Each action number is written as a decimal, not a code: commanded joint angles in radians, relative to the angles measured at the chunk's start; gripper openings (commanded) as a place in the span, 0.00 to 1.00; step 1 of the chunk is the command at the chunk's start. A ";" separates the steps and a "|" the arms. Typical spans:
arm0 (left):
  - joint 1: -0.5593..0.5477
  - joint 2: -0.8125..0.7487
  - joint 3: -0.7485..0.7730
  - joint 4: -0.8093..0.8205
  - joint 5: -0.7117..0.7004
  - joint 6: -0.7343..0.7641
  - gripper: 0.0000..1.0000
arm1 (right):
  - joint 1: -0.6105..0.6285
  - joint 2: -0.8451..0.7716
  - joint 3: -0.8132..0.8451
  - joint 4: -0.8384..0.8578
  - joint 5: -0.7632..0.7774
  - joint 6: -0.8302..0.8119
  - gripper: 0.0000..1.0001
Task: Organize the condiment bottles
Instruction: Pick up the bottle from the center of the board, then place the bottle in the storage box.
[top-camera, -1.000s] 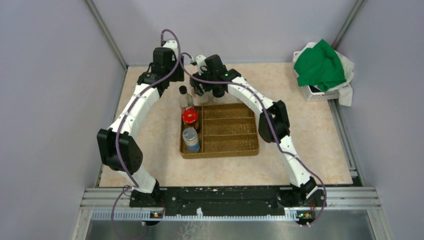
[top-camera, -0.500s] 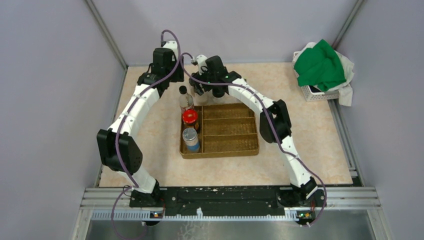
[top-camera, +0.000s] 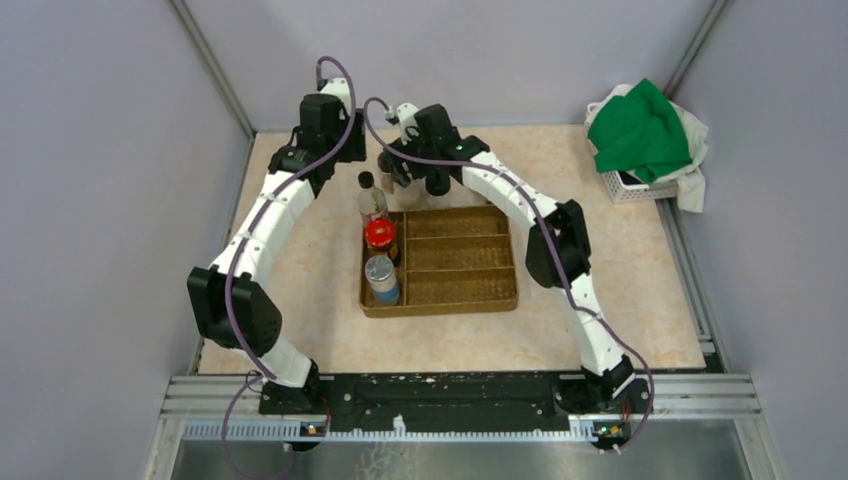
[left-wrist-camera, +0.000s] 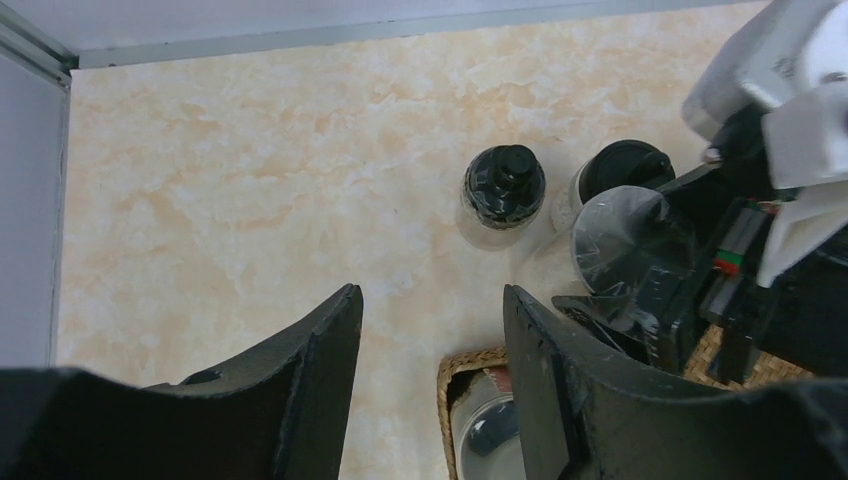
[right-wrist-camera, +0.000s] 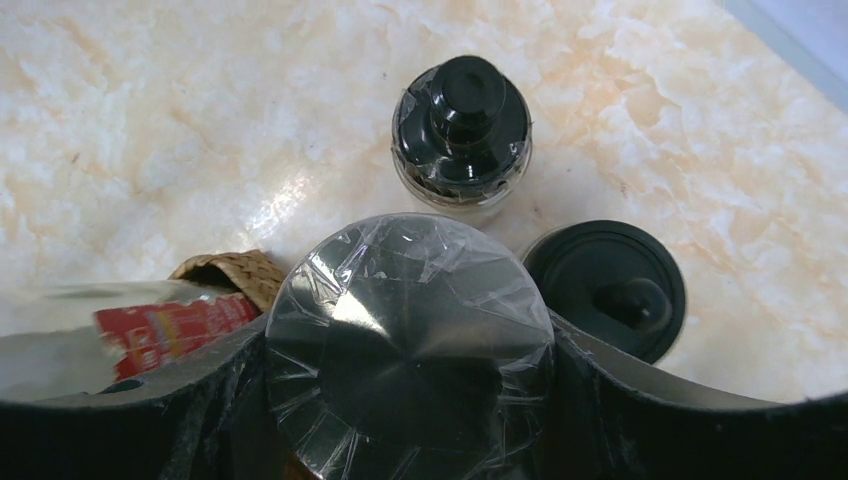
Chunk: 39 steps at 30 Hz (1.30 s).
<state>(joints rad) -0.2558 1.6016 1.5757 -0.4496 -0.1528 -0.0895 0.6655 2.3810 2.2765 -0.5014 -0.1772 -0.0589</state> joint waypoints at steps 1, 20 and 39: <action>0.006 -0.057 -0.003 0.011 0.010 -0.021 0.60 | 0.008 -0.182 0.026 0.068 0.007 0.007 0.33; 0.006 -0.115 -0.024 -0.016 -0.004 -0.021 0.60 | 0.046 -0.578 -0.173 -0.102 0.161 -0.065 0.32; 0.006 -0.129 0.010 -0.044 0.010 -0.023 0.61 | 0.186 -1.114 -1.062 0.105 0.203 0.142 0.30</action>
<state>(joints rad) -0.2554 1.5124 1.5501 -0.4942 -0.1493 -0.1040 0.8207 1.3277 1.2613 -0.5655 0.0322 0.0212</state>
